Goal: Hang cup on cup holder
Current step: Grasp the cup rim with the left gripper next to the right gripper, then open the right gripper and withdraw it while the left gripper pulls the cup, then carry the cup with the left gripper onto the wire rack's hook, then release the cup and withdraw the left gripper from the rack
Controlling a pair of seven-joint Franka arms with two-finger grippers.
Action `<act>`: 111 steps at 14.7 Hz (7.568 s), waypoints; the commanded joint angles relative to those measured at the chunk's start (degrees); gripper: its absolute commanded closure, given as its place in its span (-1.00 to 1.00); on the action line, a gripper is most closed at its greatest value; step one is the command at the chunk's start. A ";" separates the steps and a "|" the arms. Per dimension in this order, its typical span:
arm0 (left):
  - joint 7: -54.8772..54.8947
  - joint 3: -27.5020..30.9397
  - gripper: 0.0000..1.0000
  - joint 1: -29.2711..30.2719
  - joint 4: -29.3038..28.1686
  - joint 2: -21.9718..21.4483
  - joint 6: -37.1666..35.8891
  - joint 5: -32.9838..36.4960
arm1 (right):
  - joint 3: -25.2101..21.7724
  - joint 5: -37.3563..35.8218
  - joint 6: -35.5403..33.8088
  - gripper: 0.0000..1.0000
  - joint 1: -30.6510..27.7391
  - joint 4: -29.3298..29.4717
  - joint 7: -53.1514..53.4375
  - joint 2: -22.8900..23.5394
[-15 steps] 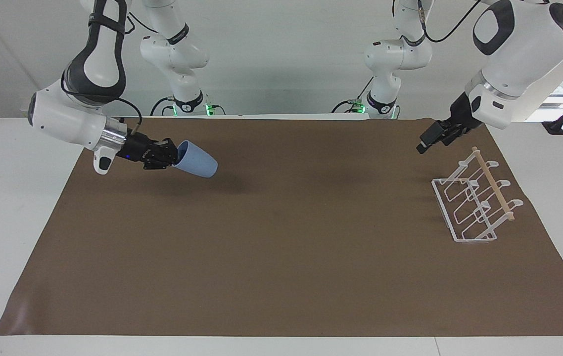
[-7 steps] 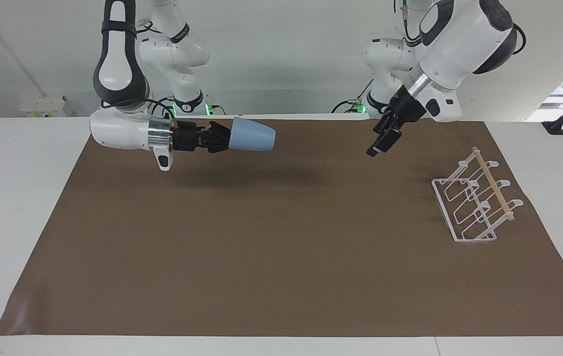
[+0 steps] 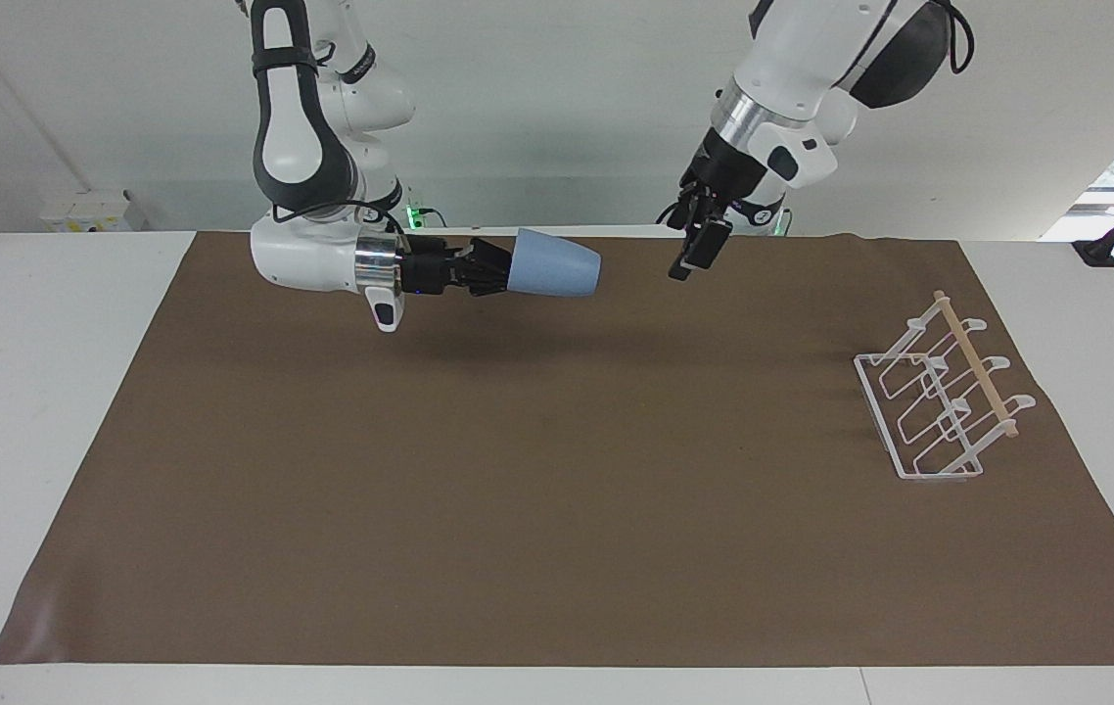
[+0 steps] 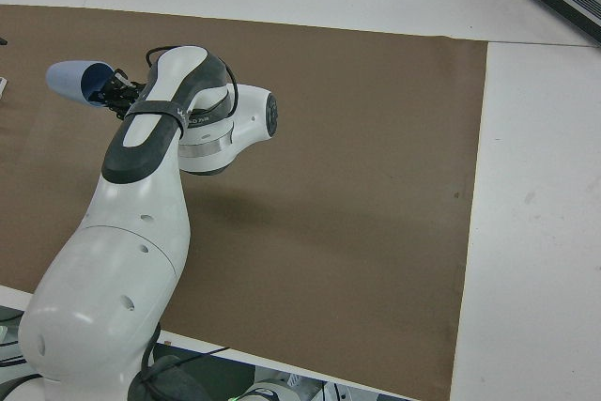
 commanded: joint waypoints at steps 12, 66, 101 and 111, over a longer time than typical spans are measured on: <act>-9.14 0.56 -1.00 -5.09 2.53 9.25 6.38 3.98 | -0.11 2.36 5.57 1.00 4.50 -1.01 1.92 -1.33; -9.14 1.35 1.00 13.10 -9.78 21.56 -11.72 97.41 | -2.04 -98.80 -29.23 -0.99 -15.89 41.09 9.48 -1.33; 78.09 1.44 -0.99 29.44 -6.97 11.55 10.61 30.90 | -3.19 -97.83 -30.65 -0.99 -15.89 39.07 10.45 -2.39; 103.01 -0.40 -0.99 30.16 9.62 10.39 -18.29 16.38 | -3.19 -97.83 -30.65 -0.99 -15.89 39.07 10.45 -2.39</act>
